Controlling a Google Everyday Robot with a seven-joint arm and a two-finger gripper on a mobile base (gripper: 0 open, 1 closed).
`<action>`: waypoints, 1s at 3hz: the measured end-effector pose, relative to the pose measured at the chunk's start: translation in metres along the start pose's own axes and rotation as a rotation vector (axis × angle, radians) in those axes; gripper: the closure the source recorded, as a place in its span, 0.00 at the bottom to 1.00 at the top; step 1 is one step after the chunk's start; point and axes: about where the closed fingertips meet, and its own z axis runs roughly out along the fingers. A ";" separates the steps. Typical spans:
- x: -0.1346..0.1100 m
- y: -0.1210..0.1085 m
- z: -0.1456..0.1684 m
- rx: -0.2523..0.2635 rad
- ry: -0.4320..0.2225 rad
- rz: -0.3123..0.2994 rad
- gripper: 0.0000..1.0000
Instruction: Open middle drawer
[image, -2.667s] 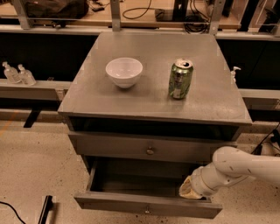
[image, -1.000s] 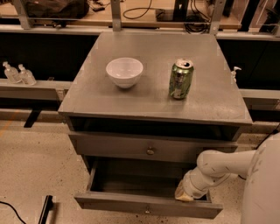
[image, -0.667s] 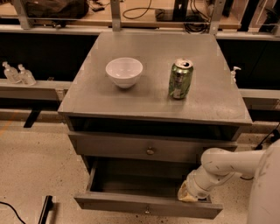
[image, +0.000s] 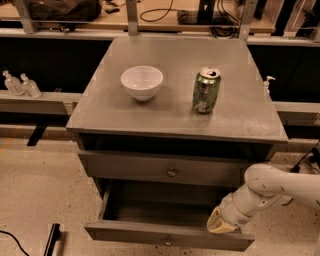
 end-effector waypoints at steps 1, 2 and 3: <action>-0.006 -0.008 -0.013 0.041 -0.016 0.015 1.00; -0.018 -0.021 -0.021 0.102 -0.031 0.024 1.00; -0.018 -0.021 -0.018 0.095 -0.030 0.029 1.00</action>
Offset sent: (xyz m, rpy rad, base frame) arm 0.0428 0.0136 0.0396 0.0407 -0.1419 -0.1241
